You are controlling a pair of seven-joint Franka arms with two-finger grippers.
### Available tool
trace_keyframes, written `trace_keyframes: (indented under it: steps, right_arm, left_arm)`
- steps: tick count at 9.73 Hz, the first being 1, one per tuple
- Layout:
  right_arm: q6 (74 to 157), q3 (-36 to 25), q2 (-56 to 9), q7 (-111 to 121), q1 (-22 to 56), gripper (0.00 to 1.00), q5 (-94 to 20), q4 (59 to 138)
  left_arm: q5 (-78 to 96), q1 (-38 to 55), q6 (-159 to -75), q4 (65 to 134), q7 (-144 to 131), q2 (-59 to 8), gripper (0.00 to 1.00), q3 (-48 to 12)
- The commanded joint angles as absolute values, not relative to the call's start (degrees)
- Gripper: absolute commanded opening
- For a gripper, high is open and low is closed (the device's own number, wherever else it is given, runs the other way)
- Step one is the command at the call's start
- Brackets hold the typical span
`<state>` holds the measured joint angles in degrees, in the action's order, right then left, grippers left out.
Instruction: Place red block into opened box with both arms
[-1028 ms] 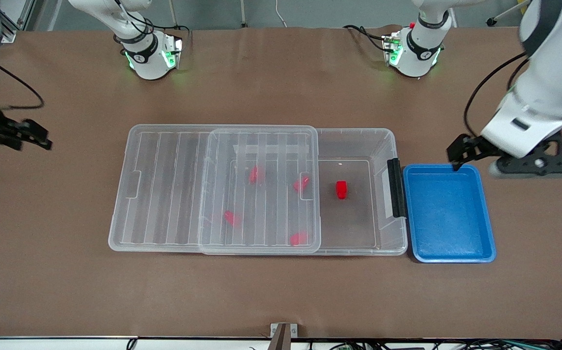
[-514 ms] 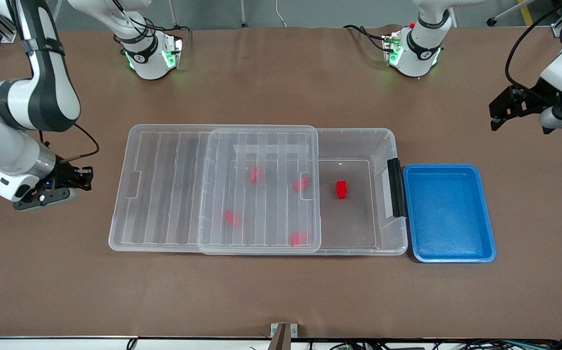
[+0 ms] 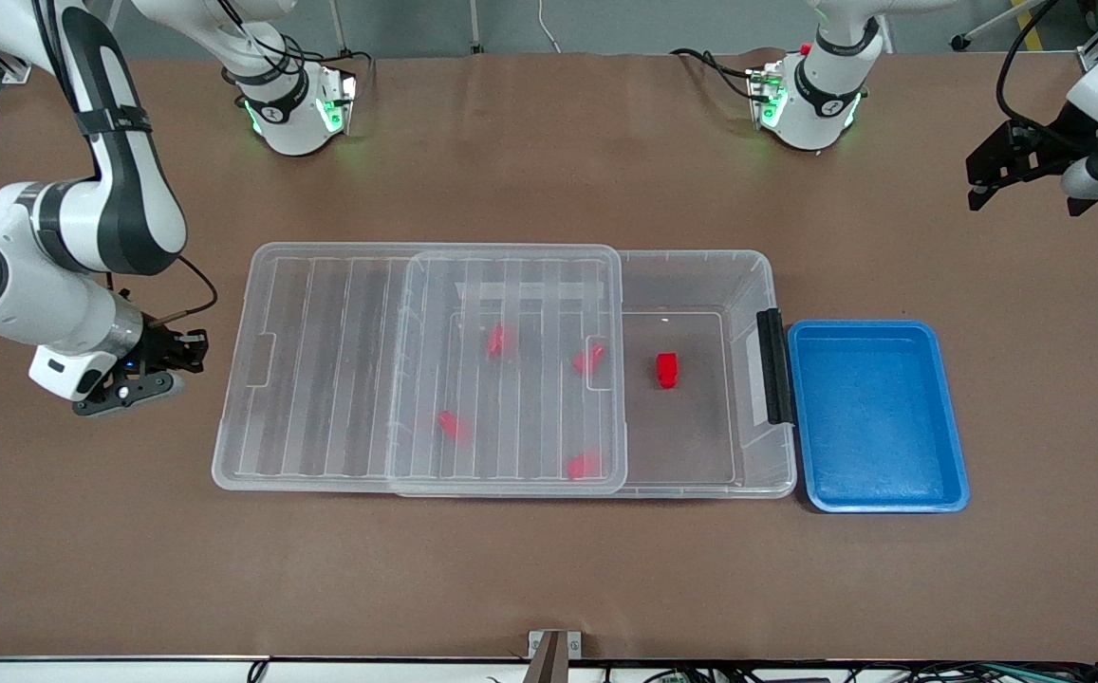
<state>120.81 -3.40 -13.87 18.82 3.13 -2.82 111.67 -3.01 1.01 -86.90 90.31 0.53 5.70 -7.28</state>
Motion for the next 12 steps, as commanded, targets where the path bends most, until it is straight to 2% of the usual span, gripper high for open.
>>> trace_keyframes:
  steps: [1, 6, 12]
  right_arm:
    - [120.68, -1.94, -14.59, 19.69, 3.51, 0.0, -6.84, 112.15]
    - [118.66, -0.88, -14.76, 18.64, 5.27, 0.0, -12.91, 111.62]
    - [118.65, -0.88, -17.22, 11.62, 11.33, 0.0, -13.27, 108.99]
  left_arm:
    - [-1.5, 1.23, -86.57, 92.37, 0.79, 5.63, 1.0, -7.03]
    - [-0.09, 0.88, -86.31, 92.46, -1.75, 5.45, 1.0, -6.86]
    - [-0.09, 1.14, -86.4, 92.46, -3.08, 4.92, 1.0, -6.94]
